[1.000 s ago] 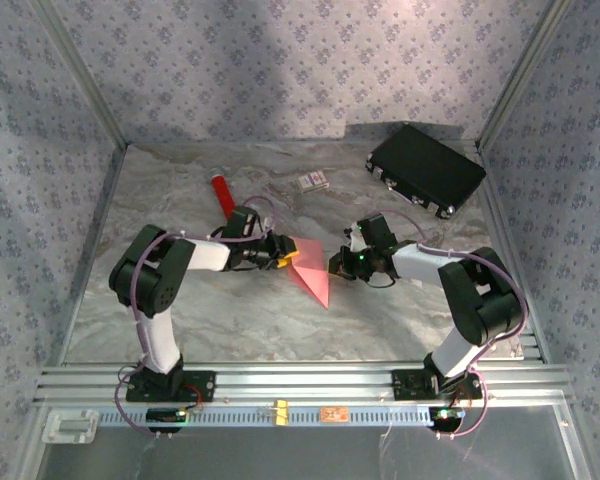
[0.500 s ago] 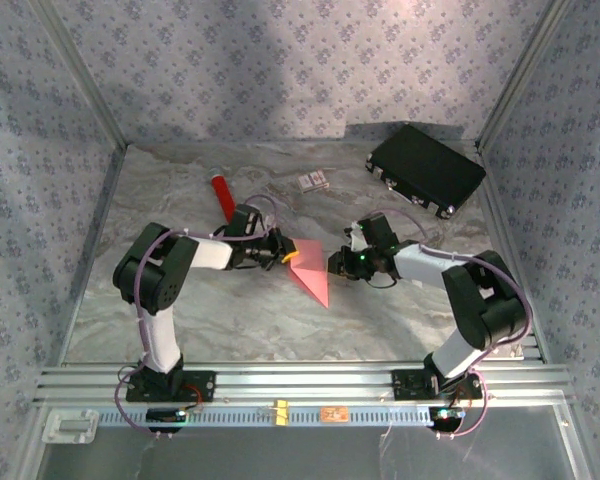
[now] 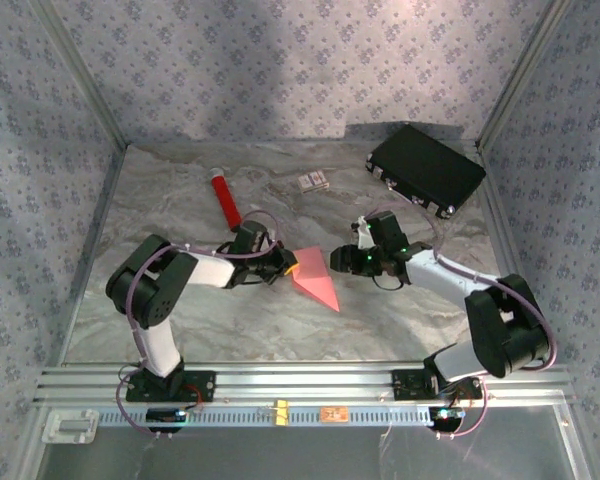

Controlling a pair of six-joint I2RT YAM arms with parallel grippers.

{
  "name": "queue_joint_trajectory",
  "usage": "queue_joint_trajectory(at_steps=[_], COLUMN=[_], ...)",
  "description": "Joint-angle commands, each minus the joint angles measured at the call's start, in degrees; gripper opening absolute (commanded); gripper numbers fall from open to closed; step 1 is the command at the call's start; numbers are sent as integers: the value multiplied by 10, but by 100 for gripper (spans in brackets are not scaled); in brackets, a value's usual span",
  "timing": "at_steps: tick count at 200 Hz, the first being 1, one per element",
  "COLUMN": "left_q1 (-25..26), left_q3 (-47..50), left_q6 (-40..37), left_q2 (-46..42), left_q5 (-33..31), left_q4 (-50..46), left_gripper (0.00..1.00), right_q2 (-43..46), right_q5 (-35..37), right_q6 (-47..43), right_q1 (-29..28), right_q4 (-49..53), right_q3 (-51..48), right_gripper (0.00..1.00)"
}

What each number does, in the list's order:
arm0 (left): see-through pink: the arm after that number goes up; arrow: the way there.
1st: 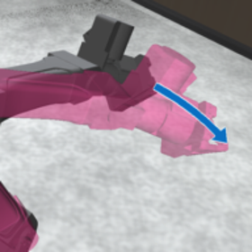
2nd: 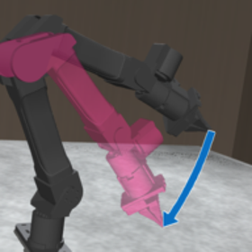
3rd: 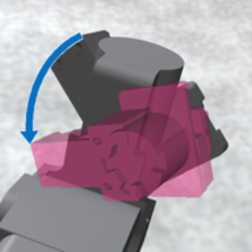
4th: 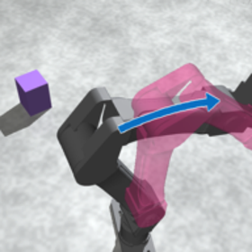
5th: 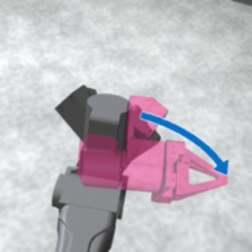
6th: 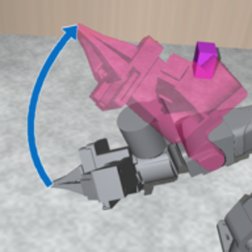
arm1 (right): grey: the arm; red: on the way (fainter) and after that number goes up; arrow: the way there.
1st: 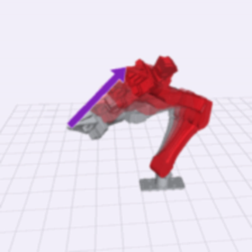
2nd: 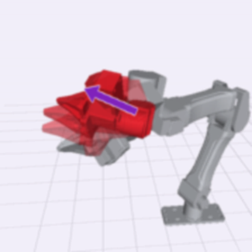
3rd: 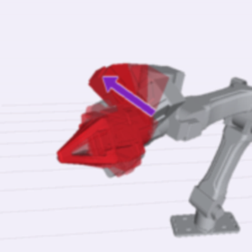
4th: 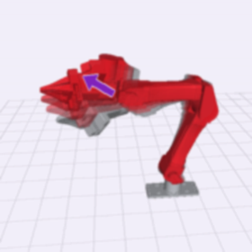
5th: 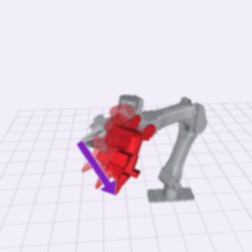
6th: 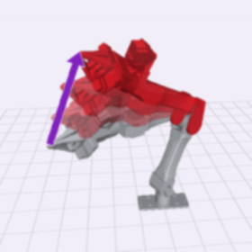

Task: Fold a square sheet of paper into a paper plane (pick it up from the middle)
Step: Fourth fold the wing at the center of the table.

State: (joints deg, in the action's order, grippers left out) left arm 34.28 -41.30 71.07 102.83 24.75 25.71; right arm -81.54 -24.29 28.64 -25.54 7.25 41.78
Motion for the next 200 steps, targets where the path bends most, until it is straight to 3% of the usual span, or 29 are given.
queue_joint_trajectory(at_steps=[1,23,56,89,115,143,200], left_q1=[3,3,3,4,4,3,3], left_q3=[5,-3,-19,-13,-12,-16,-26], left_q6=[10,2,-1,15,21,24,30], left_q2=[-30,-32,-20,-9,-11,-12,-12], left_q5=[-34,-12,37,61,63,63,64], left_q4=[17,30,45,73,69,63,53], left_gripper=[3,20,27,27,20,11,8], right_q2=[22,39,76,115,129,115,79], right_q5=[14,29,105,145,194,238,319], right_q6=[-28,-48,-68,-106,-185,-265,-344], right_q1=[-5,-18,-46,-74,-130,-186,-264], right_q4=[15,13,-11,-90,-132,-152,-180], right_q3=[-12,-17,-48,-107,-133,-141,-151], right_gripper=[54,54,53,53,54,52,48])
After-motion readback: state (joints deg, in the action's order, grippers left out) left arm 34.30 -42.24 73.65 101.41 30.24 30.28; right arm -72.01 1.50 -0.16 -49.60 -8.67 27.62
